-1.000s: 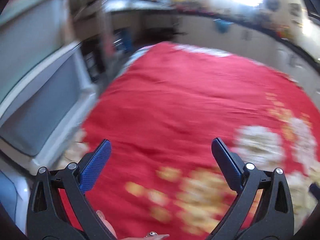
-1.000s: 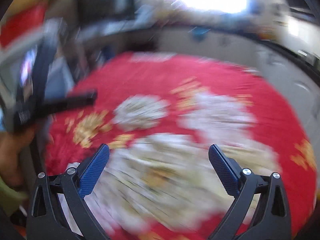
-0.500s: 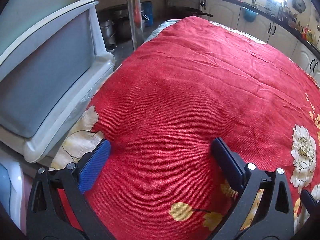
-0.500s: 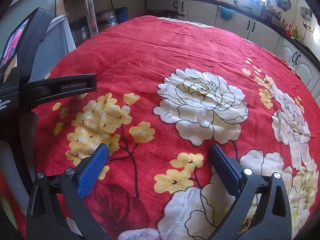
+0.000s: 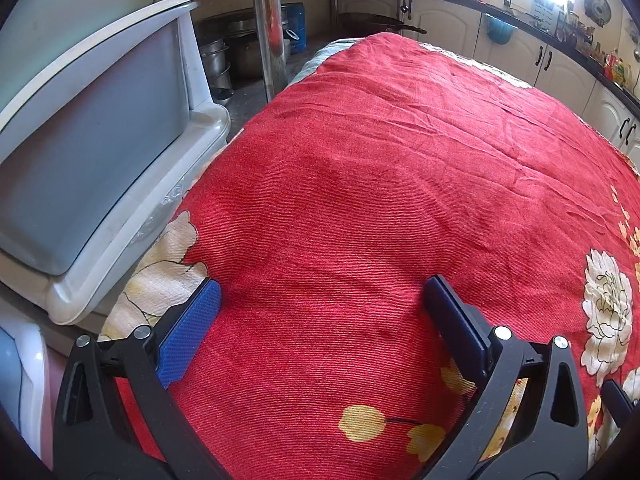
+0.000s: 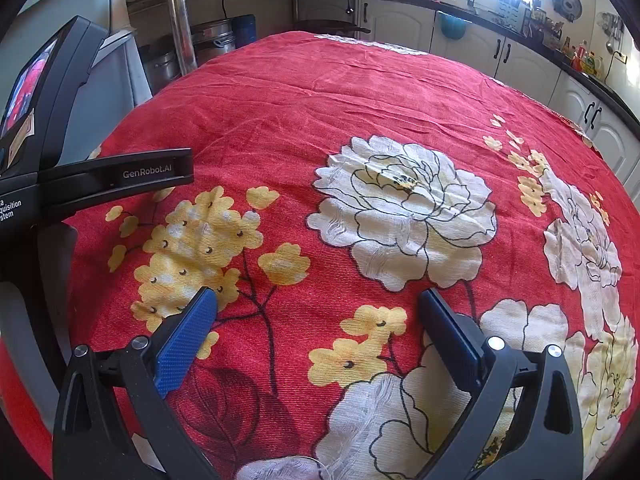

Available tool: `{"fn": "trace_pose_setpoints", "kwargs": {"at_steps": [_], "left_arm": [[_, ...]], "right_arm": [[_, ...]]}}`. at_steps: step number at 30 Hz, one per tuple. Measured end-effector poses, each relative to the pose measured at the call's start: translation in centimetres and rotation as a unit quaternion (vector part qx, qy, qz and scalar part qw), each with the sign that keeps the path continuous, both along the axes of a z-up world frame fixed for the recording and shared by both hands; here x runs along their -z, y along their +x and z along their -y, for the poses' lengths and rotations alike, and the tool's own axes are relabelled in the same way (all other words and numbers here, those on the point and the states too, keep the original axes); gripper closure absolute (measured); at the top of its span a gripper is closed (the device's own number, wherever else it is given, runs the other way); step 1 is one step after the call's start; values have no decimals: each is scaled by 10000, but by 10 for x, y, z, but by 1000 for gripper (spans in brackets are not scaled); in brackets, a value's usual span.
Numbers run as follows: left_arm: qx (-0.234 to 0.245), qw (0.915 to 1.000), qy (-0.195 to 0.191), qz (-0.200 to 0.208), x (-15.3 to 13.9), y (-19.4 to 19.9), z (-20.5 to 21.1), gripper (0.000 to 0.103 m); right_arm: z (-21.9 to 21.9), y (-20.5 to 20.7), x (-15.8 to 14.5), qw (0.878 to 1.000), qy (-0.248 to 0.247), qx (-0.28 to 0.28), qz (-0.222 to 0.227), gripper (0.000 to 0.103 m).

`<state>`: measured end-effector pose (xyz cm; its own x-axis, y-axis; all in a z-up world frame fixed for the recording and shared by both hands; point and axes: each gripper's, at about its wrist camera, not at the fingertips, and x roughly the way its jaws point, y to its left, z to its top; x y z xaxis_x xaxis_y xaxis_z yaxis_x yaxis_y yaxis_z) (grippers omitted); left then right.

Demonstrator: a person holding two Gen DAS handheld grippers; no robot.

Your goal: Collect trash

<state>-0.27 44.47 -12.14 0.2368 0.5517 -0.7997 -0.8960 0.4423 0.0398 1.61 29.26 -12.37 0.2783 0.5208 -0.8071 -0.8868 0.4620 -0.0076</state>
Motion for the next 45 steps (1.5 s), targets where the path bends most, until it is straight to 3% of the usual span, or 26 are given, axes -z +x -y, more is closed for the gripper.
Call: {"fn": "trace_pose_setpoints", "kwargs": {"at_steps": [45], "left_arm": [[-8,10000,18,13,-4,-11,9,10]], "right_arm": [[0,0,0,10000,9,-6,-3,5]]}}
